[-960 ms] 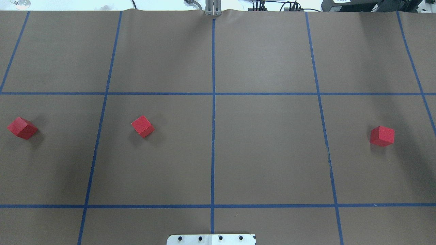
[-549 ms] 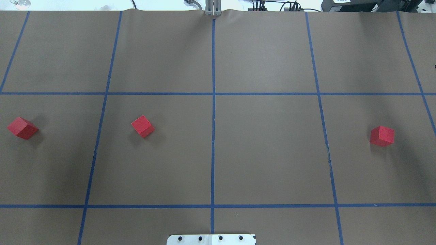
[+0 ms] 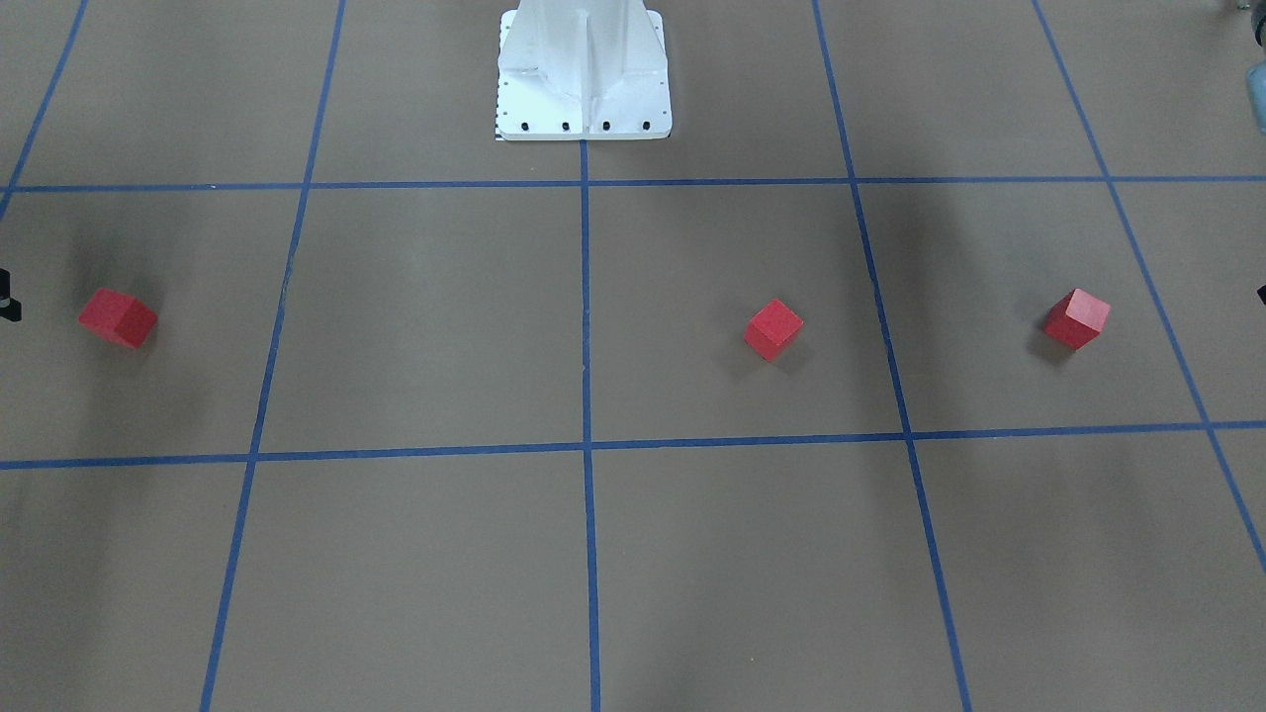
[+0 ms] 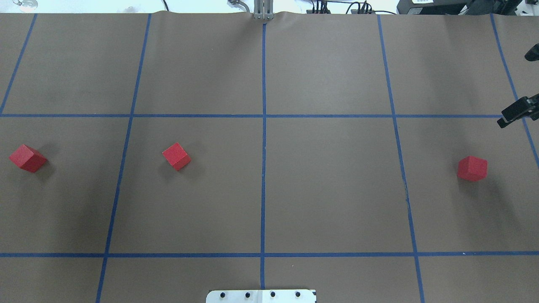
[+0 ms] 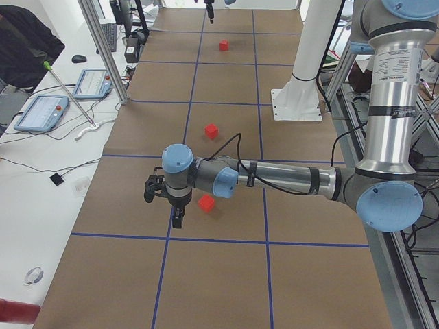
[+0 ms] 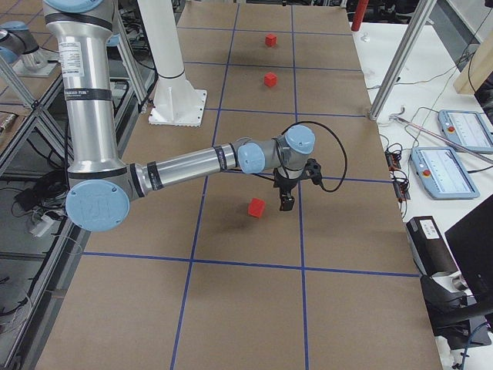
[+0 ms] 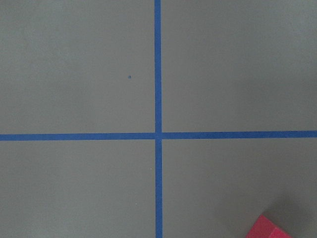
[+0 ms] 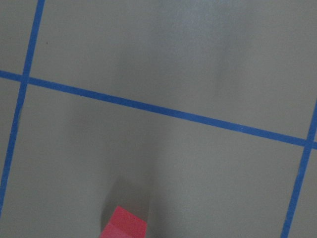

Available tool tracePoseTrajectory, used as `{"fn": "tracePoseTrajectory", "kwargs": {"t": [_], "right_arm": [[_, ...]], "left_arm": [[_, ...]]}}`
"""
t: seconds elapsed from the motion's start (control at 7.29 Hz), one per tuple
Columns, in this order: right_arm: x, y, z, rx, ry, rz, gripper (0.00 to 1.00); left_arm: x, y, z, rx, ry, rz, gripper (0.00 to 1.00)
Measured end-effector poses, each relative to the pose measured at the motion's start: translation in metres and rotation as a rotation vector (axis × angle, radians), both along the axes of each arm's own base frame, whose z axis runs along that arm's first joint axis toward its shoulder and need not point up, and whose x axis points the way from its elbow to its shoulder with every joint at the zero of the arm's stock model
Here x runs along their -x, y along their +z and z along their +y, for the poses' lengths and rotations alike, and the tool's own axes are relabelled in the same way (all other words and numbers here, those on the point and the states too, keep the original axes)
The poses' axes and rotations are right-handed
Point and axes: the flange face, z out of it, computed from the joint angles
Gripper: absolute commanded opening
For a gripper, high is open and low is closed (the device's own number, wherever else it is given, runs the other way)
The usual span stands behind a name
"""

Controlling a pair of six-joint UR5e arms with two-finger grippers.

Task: Form red blocks into L shape at center
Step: 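Lower the right gripper onto the red cube nearest it and grasp it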

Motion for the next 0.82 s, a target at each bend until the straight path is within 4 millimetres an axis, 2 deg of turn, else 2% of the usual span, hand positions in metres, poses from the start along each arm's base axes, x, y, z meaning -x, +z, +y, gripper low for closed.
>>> {"fn": "tracePoseTrajectory", "kwargs": {"t": [0.27, 0.55, 0.82], "right_arm": [[0.036, 0.003, 0.018, 0.136, 0.110, 0.011, 1.00], [0.057, 0.028, 0.052, 0.182, 0.244, 0.010, 0.99], [0.080, 0.035, 0.070, 0.251, 0.373, 0.022, 0.99]], "left_arm": [[-0.001, 0.000, 0.000, -0.001, 0.002, 0.004, 1.00], [-0.001, -0.002, 0.000, -0.003, 0.002, 0.005, 1.00], [-0.001, -0.003, 0.000, -0.005, 0.003, 0.005, 1.00]]}}
